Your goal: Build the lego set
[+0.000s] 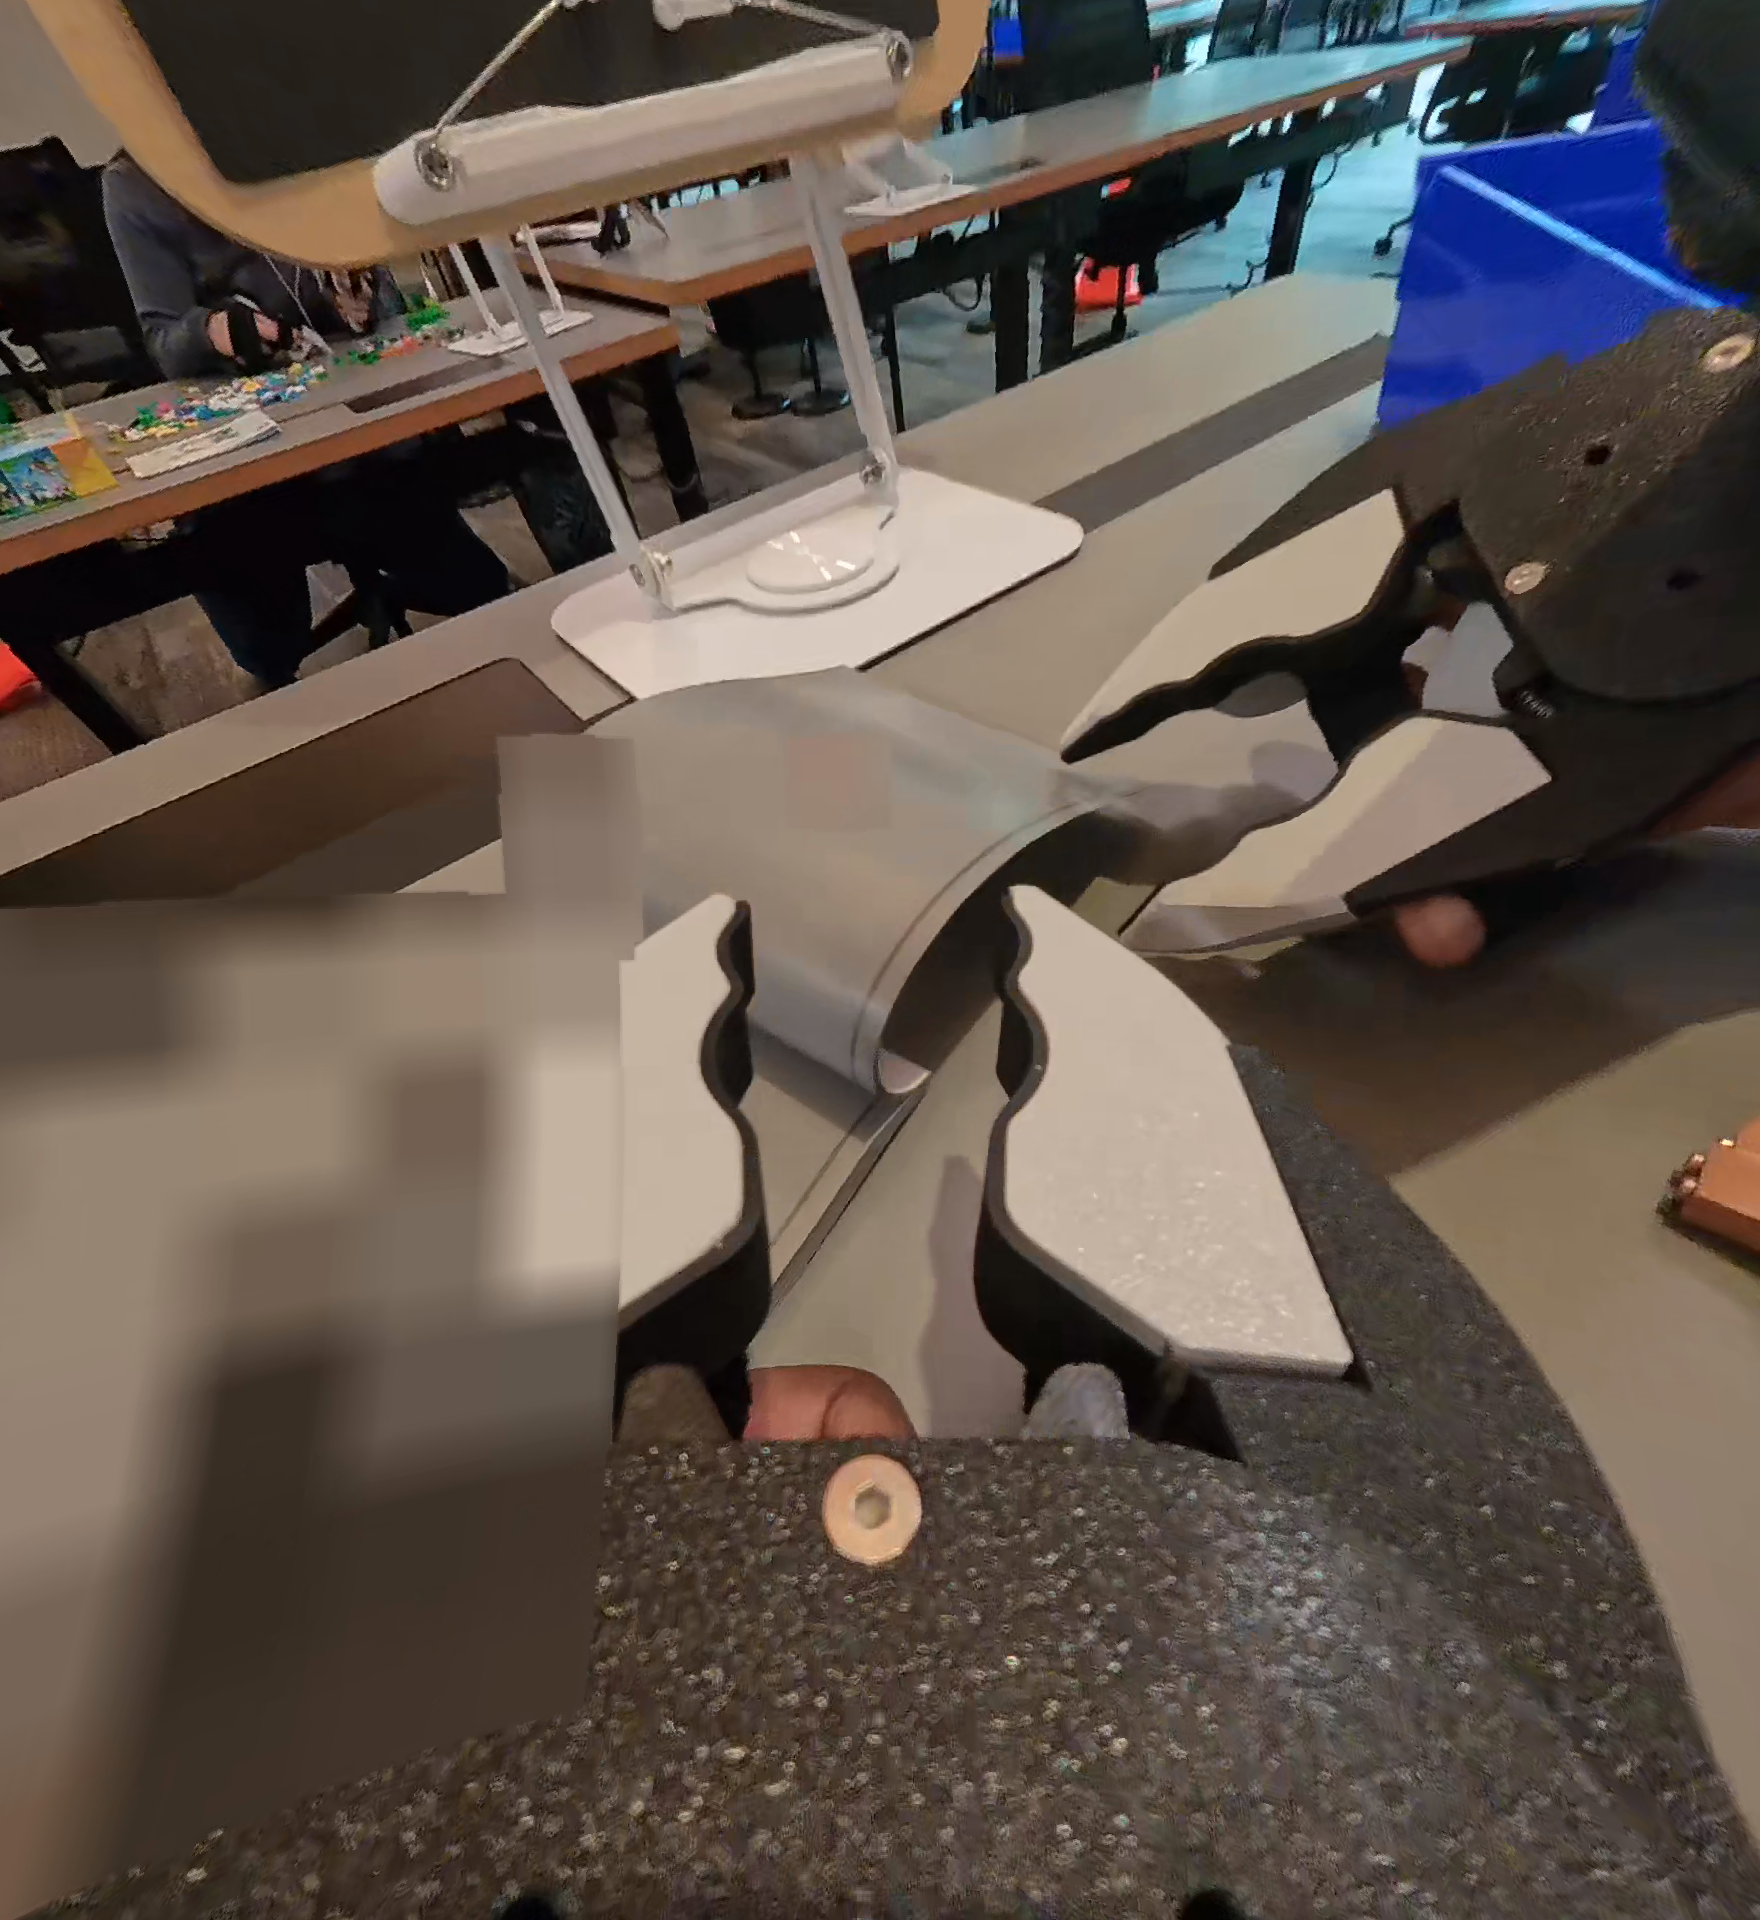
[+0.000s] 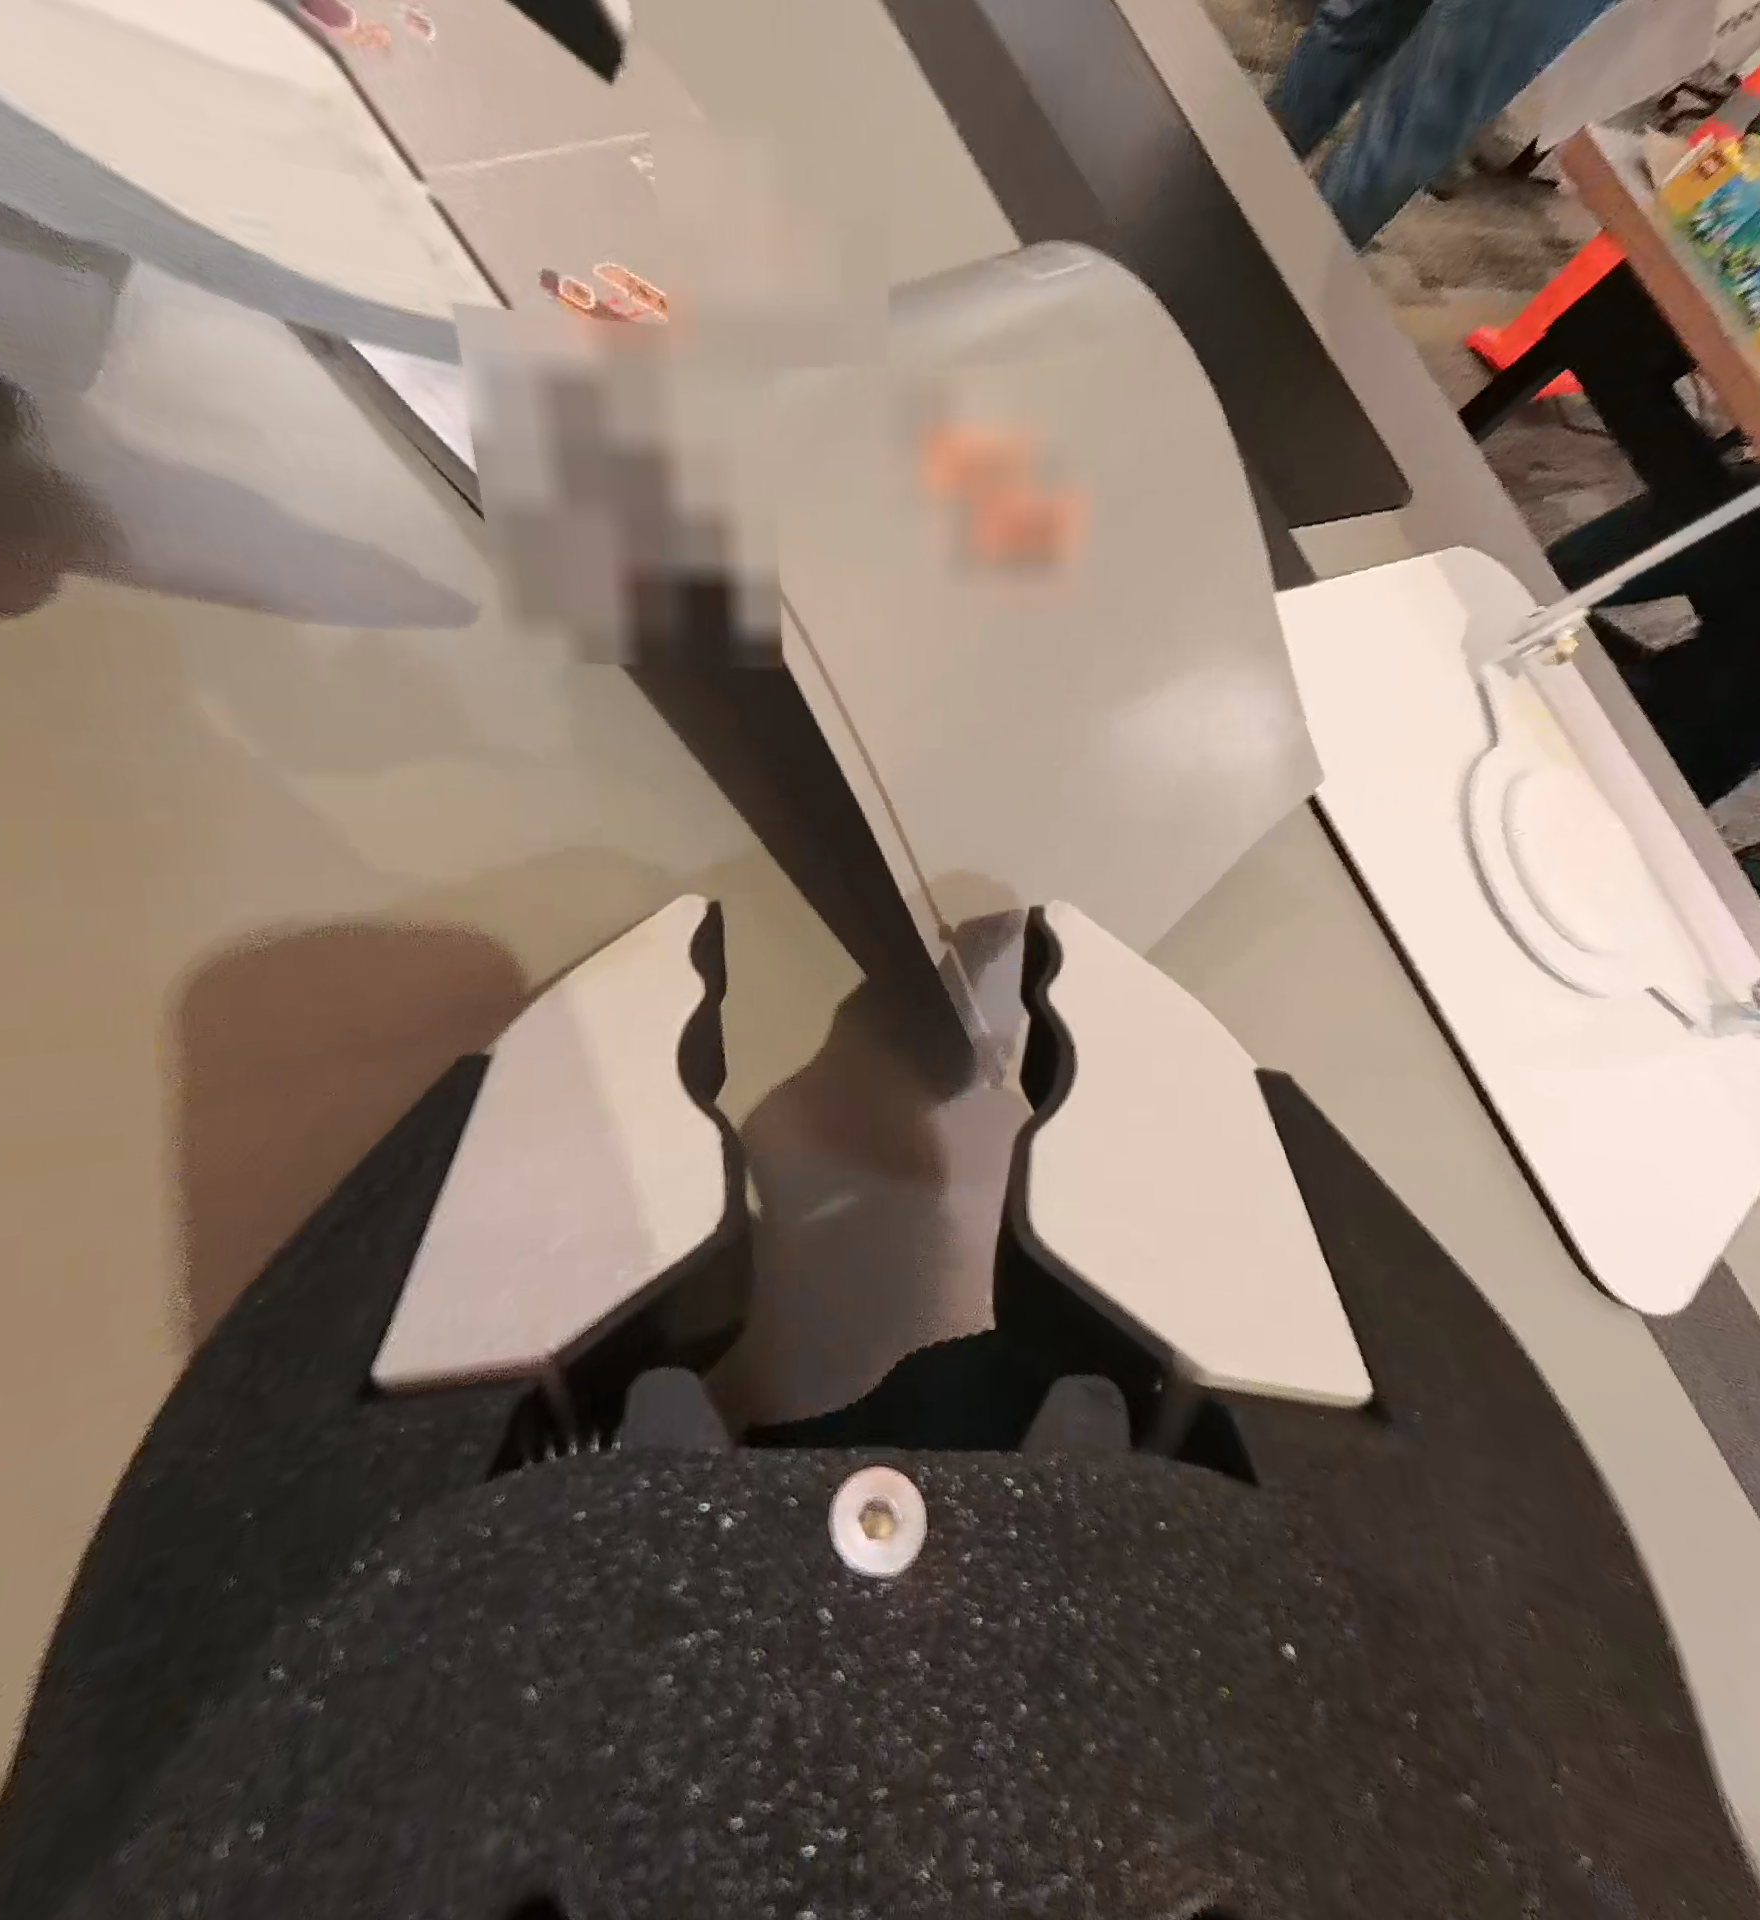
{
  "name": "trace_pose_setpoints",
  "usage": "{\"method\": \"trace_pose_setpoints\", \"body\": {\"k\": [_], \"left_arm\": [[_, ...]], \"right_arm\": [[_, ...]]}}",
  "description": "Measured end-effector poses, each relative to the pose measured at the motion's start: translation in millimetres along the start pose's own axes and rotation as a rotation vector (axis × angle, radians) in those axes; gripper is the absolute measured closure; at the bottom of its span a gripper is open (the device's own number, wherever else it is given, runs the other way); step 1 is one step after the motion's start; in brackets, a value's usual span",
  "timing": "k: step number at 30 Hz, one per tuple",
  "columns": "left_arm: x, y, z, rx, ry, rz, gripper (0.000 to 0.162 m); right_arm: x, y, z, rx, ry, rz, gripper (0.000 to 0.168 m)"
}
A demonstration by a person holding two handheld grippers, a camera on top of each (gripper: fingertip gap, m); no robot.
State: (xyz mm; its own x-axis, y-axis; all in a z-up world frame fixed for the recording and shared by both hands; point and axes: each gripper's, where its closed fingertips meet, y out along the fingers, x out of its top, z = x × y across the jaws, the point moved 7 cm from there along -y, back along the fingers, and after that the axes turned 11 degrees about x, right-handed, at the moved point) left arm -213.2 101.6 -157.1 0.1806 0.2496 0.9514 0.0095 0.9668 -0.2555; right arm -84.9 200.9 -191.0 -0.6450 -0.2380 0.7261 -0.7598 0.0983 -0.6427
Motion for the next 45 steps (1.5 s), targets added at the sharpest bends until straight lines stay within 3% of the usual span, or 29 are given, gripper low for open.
{"method": "trace_pose_setpoints", "body": {"k": [14,35,45], "left_arm": [[-22,6,8,-0.082,0.048,0.209,0.116],[-16,2,12,-0.060,0.091,0.208,0.115],[-12,-4,21,0.014,0.211,0.238,0.118]], "right_arm": [[23,11,30,0.097,-0.057,0.022,0.115],[47,7,51,0.121,-0.130,-0.037,0.117],[51,8,54,0.124,-0.137,-0.064,0.117]]}}
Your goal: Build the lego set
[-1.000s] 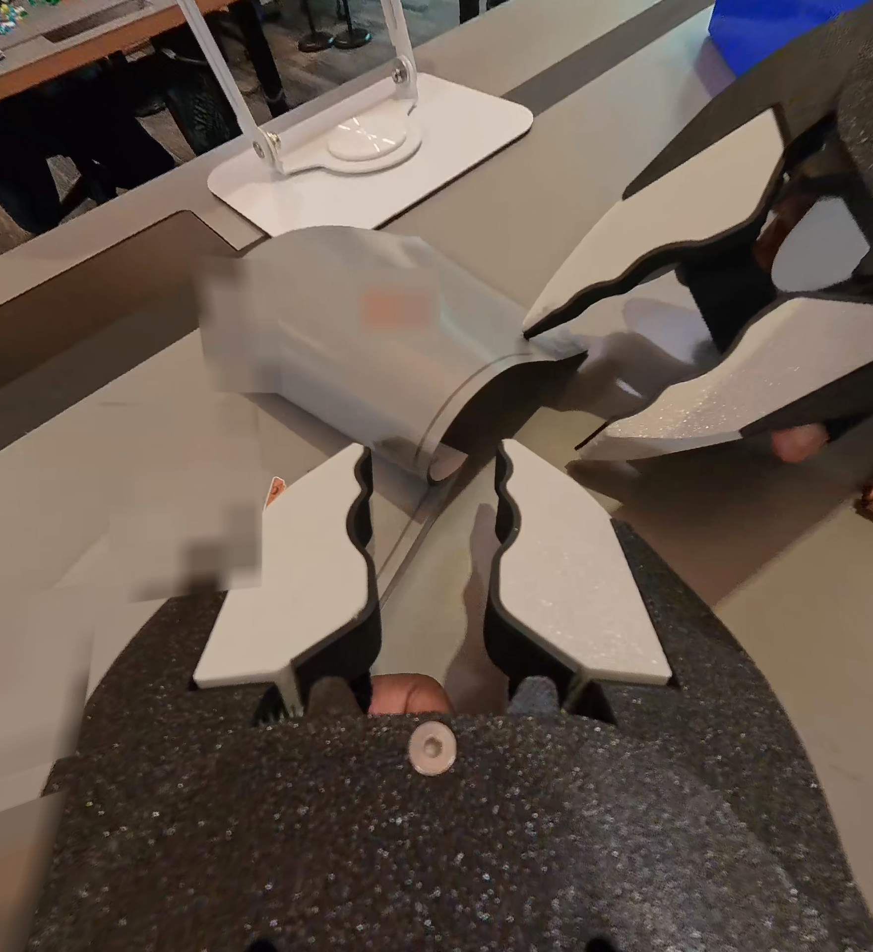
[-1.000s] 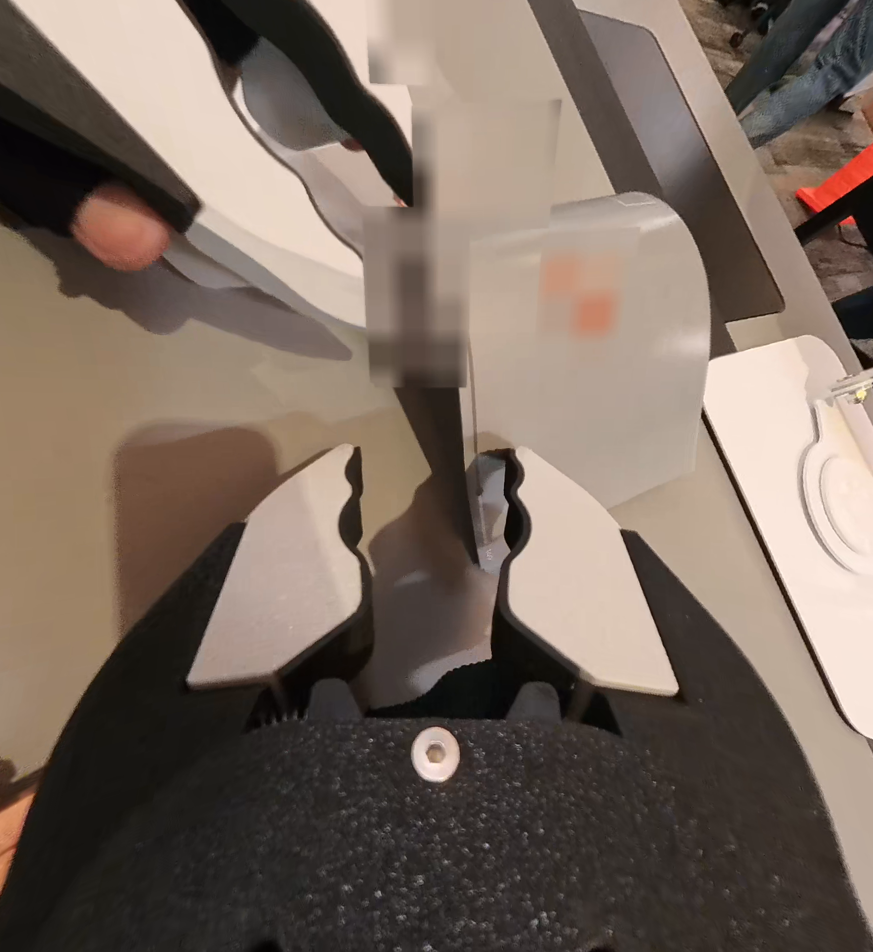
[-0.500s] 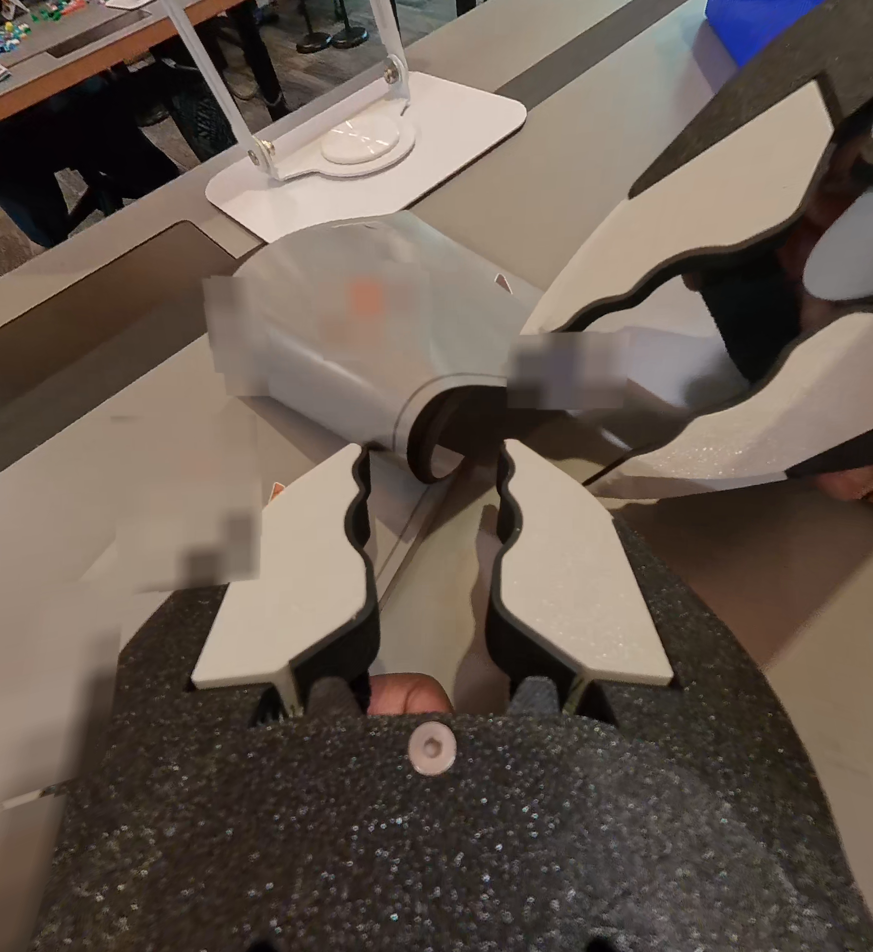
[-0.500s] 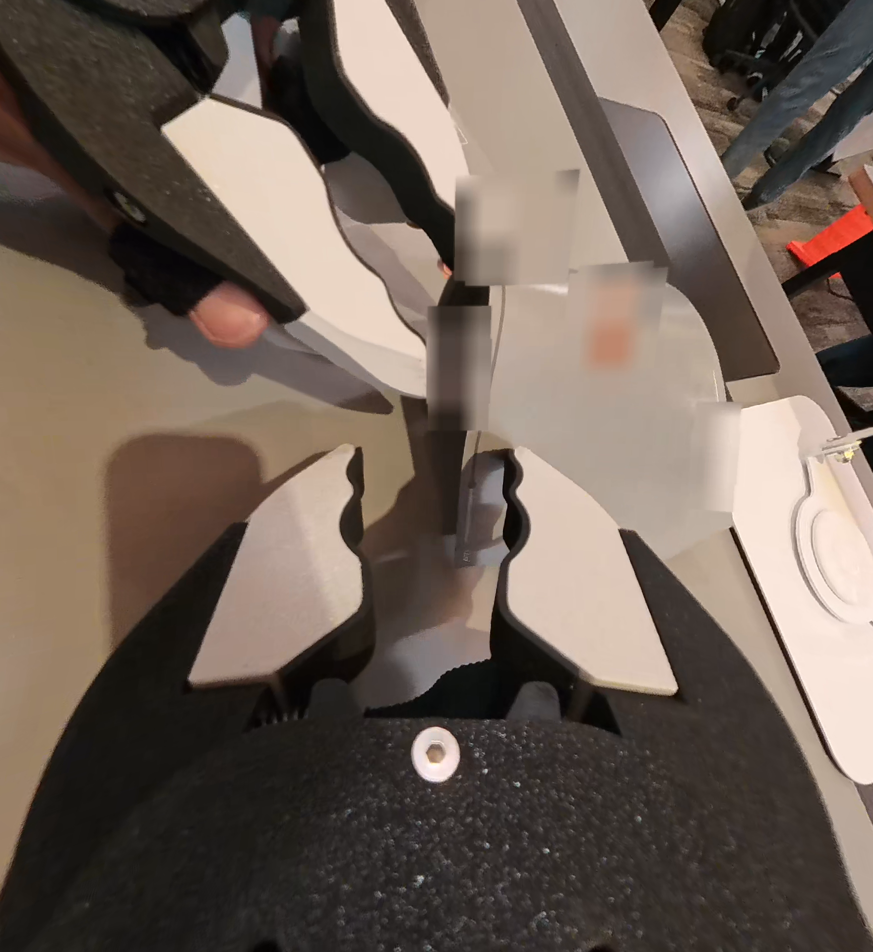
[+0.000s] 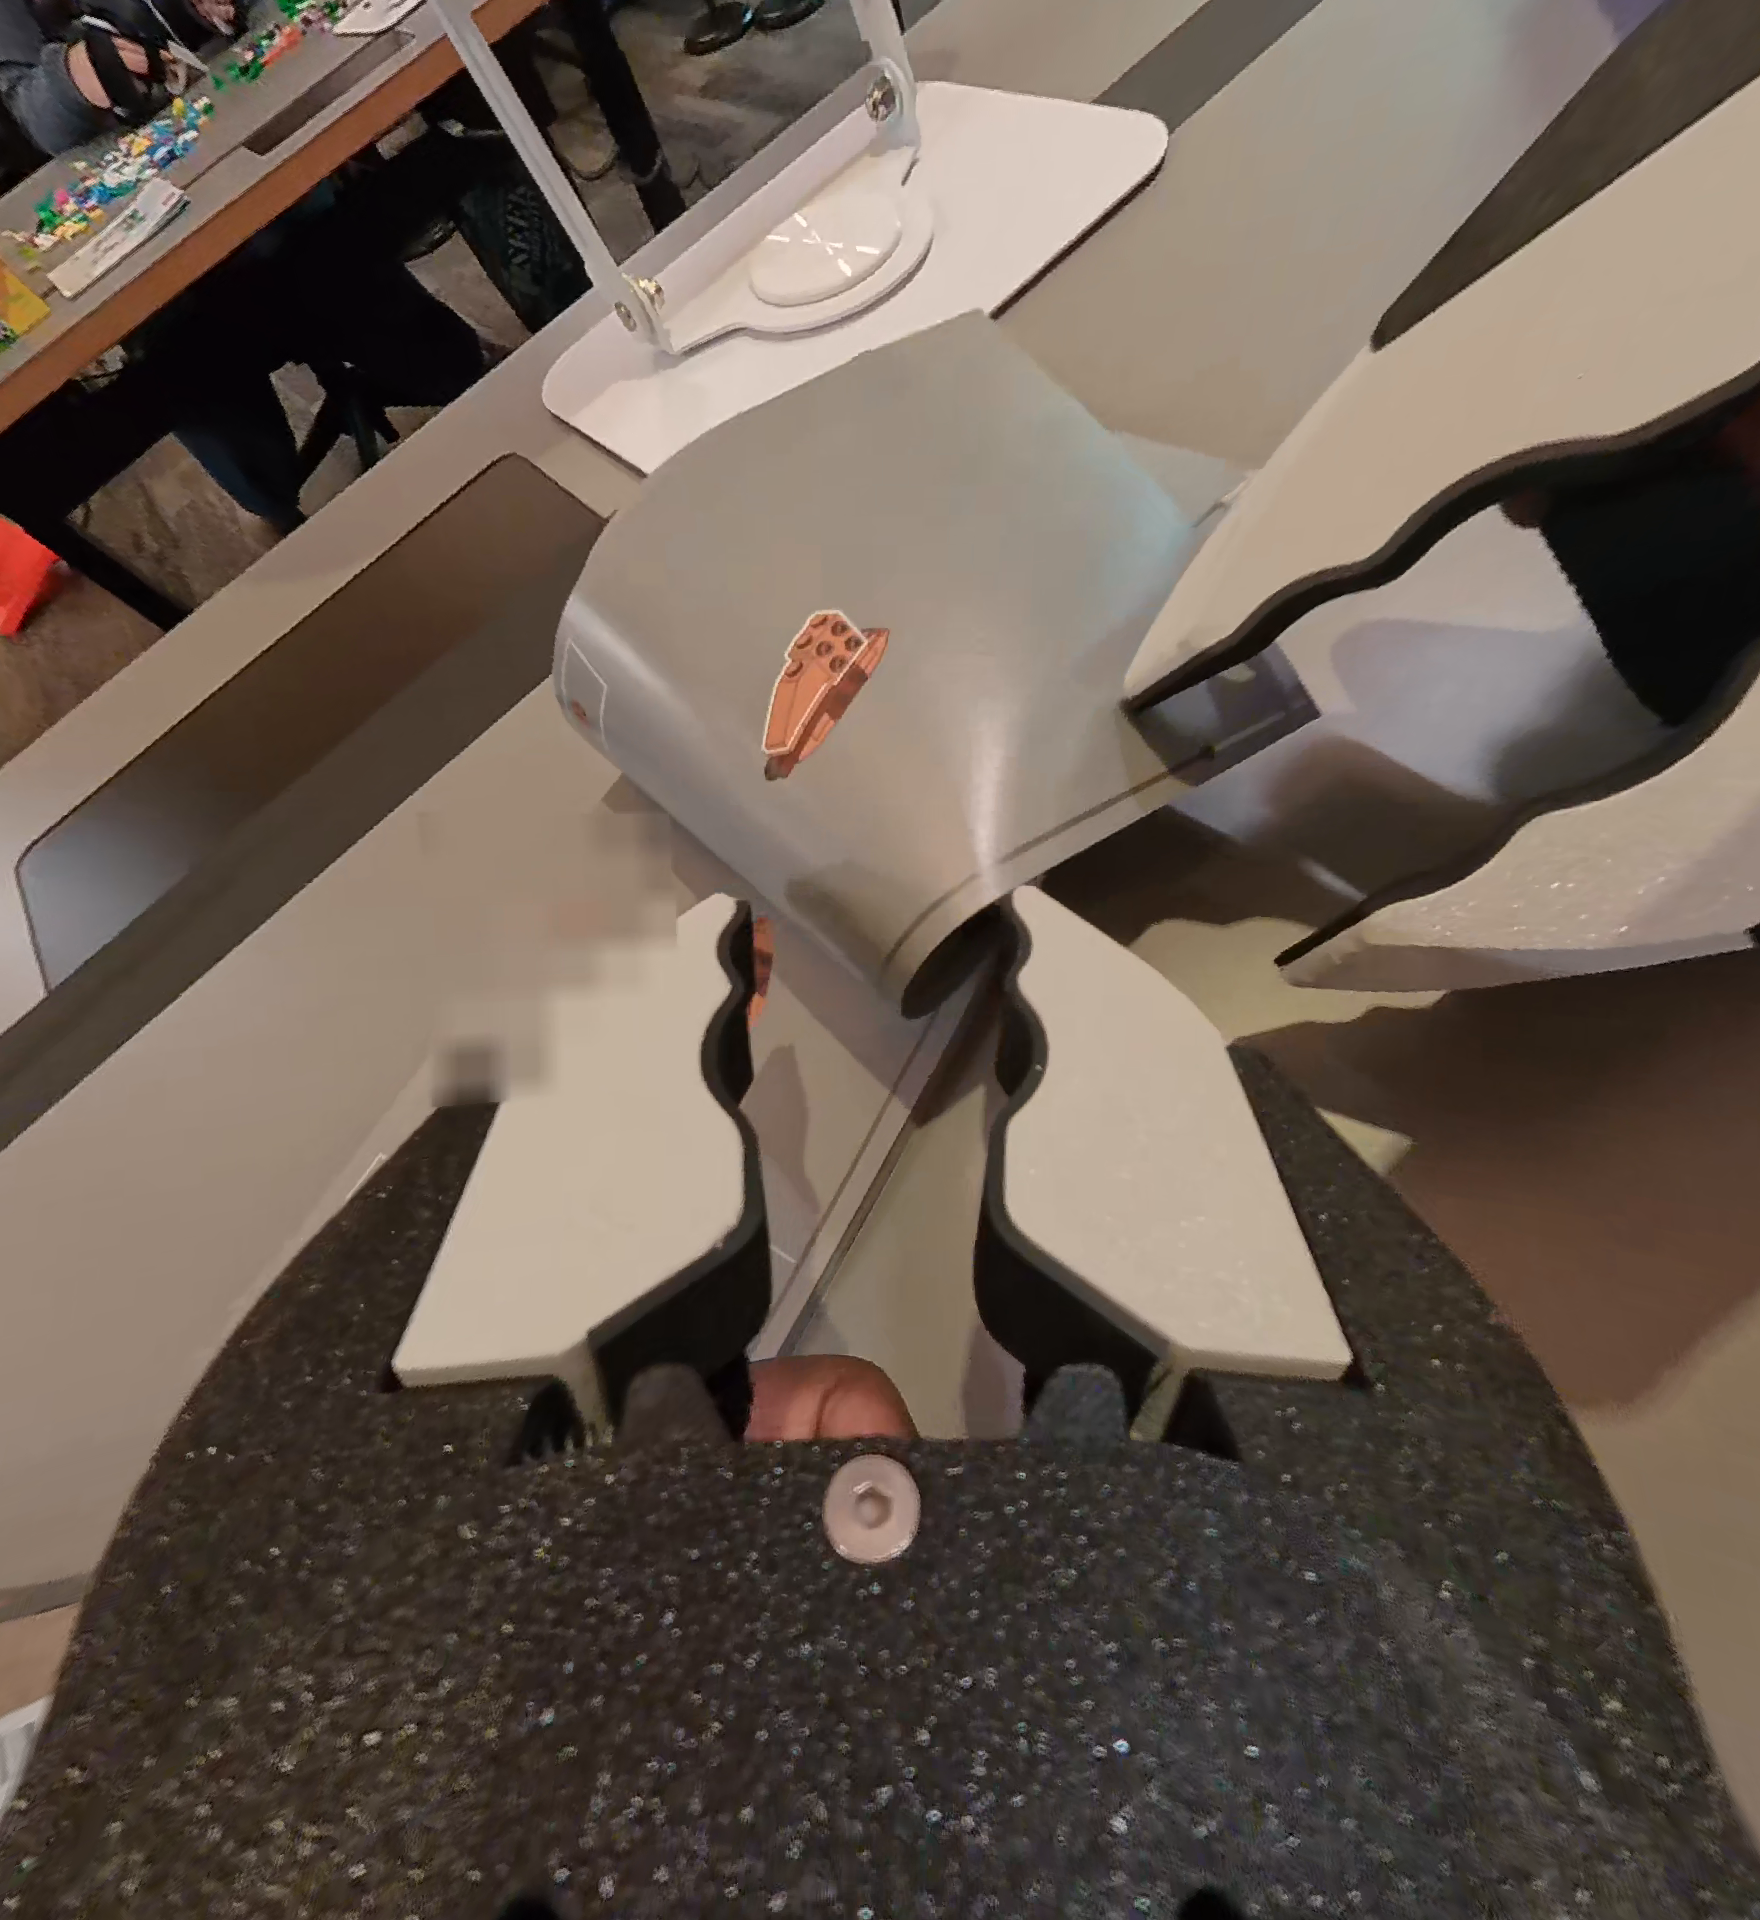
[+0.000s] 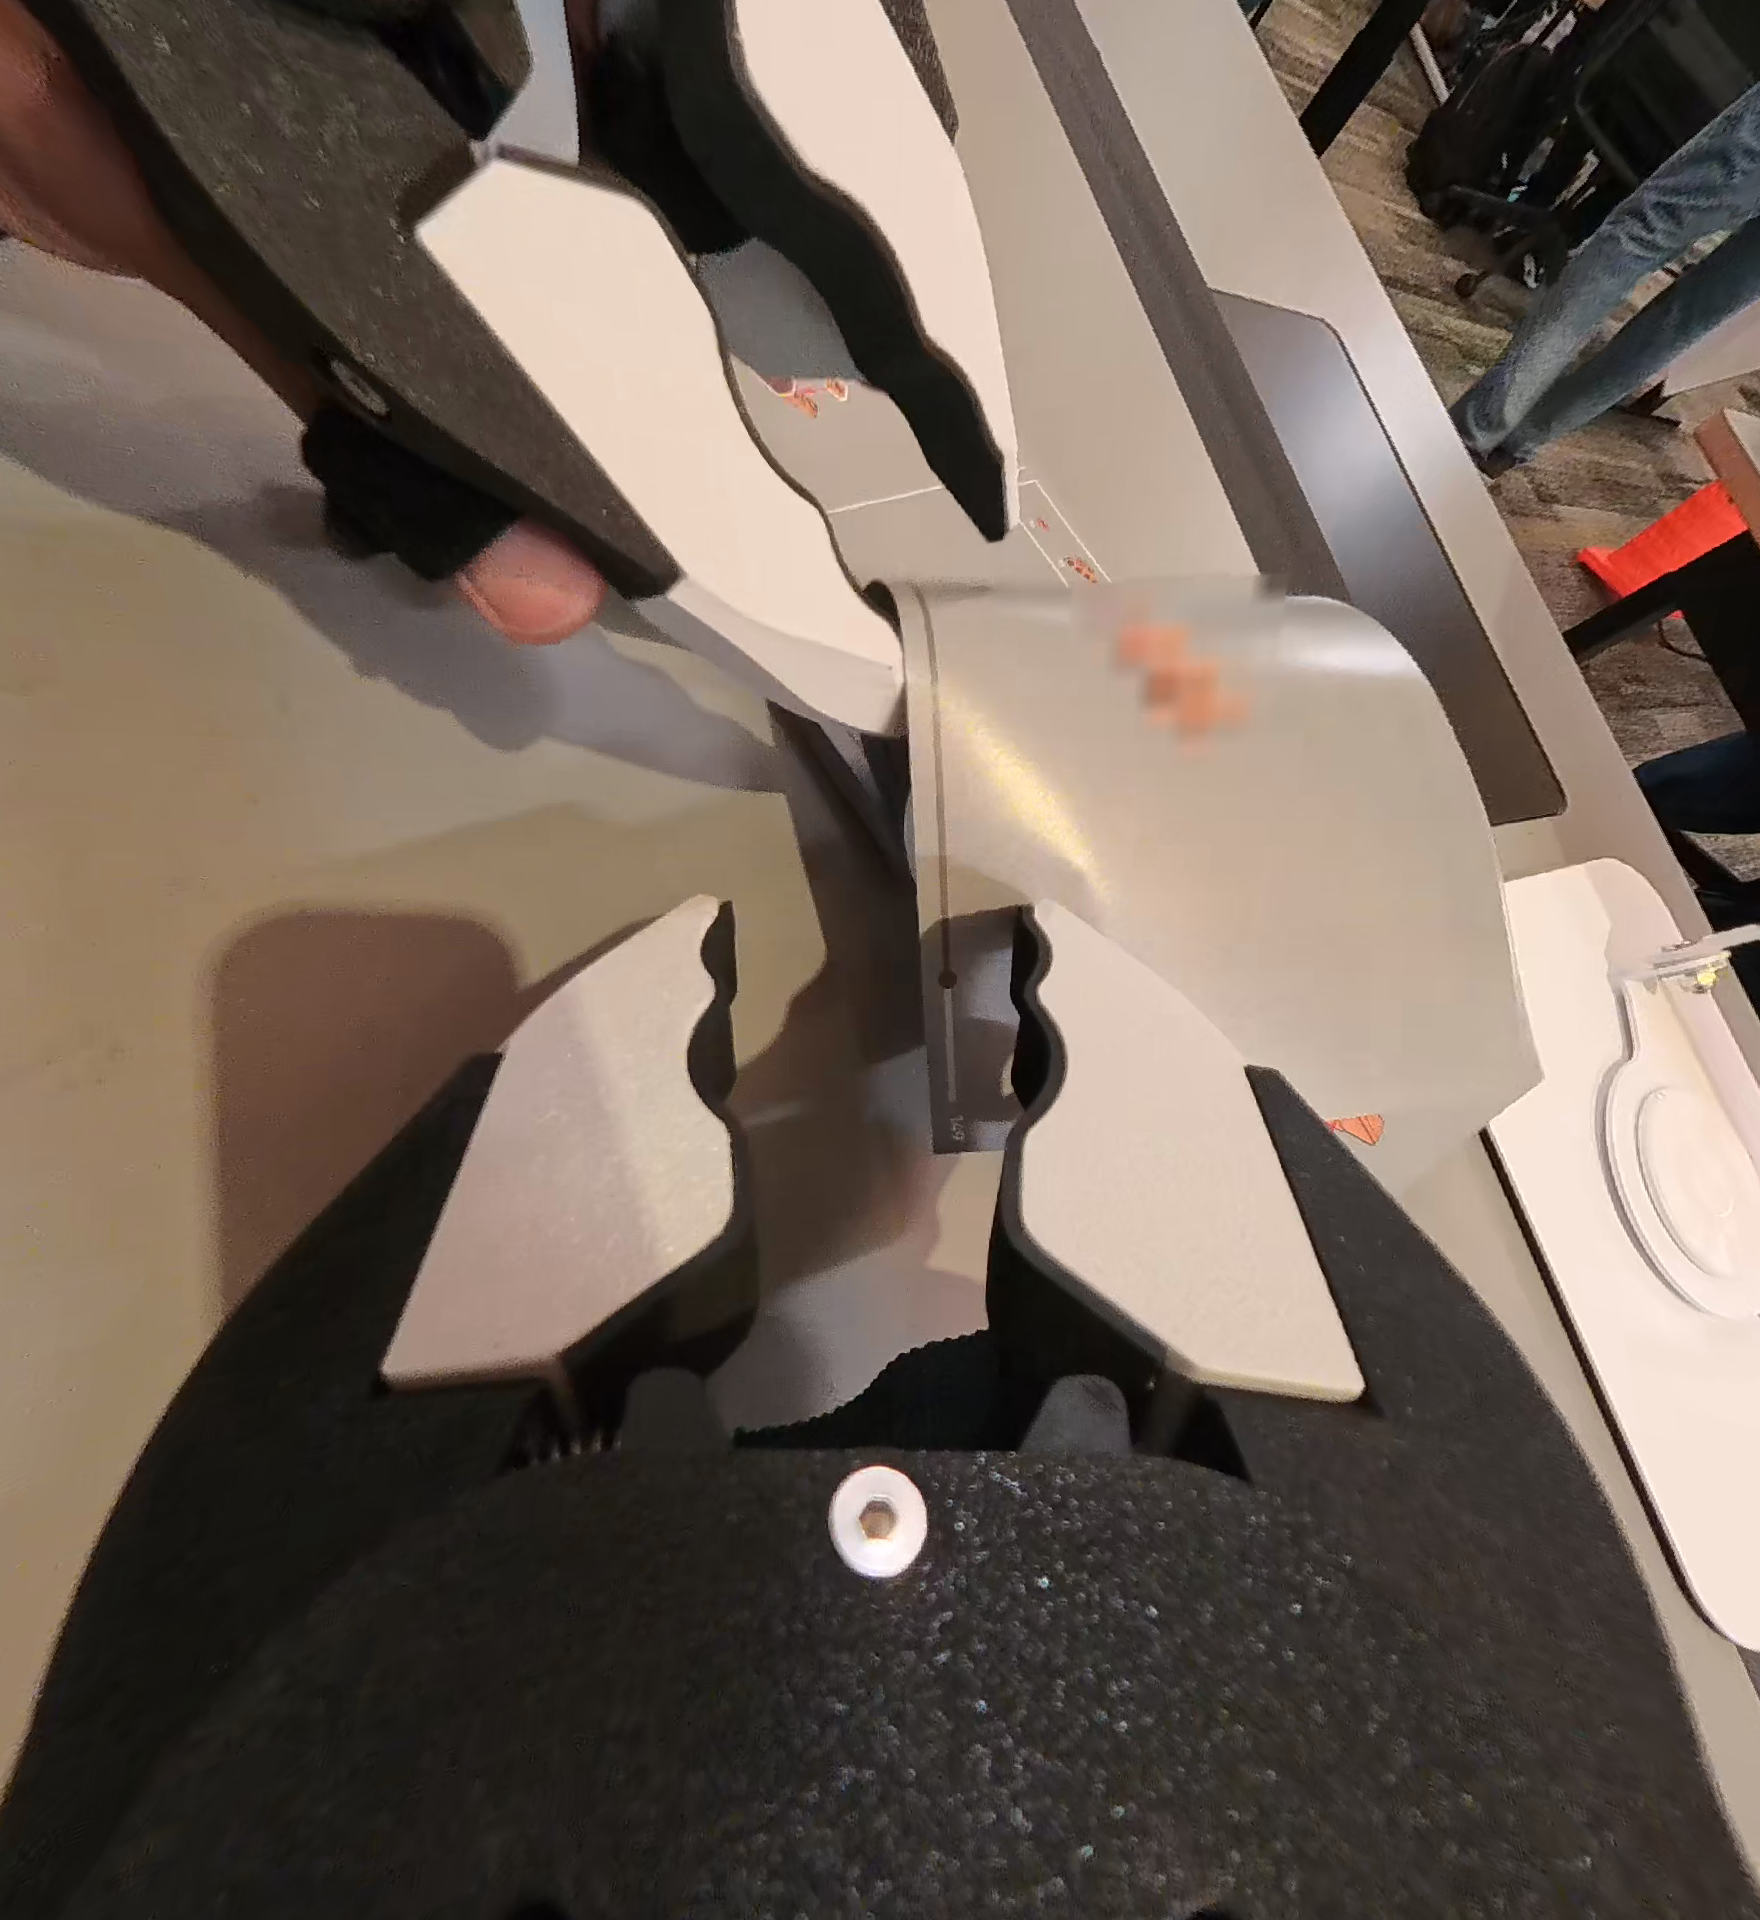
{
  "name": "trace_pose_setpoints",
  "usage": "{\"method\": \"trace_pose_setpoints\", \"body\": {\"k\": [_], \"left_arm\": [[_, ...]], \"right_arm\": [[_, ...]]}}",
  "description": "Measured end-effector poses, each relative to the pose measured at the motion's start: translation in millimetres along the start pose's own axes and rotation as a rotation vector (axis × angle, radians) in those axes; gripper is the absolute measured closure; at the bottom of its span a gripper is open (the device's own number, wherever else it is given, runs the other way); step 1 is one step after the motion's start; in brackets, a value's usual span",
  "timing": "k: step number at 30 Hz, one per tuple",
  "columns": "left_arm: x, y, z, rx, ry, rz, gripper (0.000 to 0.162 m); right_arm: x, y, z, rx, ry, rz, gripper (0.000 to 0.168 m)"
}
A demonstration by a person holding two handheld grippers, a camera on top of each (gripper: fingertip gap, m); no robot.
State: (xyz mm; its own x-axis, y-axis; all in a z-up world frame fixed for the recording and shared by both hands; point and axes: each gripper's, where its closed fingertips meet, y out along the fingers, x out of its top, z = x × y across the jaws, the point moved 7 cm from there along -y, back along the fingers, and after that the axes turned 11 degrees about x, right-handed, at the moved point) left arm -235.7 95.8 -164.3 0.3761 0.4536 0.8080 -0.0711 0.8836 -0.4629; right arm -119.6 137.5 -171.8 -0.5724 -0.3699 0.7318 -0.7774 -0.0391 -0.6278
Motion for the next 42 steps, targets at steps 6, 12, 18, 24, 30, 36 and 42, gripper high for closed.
{"method": "trace_pose_setpoints", "body": {"k": [6,12,18,24,30,36,42], "left_arm": [[-2,-1,5,0.054,0.006,0.025,0.120],[-7,0,13,0.107,-0.087,0.089,0.124],[-13,-1,23,0.084,-0.200,0.140,0.124],[-20,-1,29,0.047,-0.266,0.183,0.124],[-28,-1,34,0.016,-0.271,0.233,0.123],[-40,-6,40,-0.077,-0.227,0.318,0.119],[-47,-31,44,-0.164,-0.120,0.404,0.120]], "right_arm": [[6,-4,-1,-0.036,-0.023,-0.046,0.117],[6,-14,-13,-0.134,-0.019,-0.097,0.117],[-18,-13,-30,-0.208,0.053,0.031,0.117],[-37,-7,-36,-0.186,0.130,0.116,0.118],[-42,-5,-36,-0.165,0.140,0.124,0.118],[-45,-5,-37,-0.148,0.181,0.101,0.119],[-47,-7,-38,-0.145,0.198,0.091,0.119]]}}
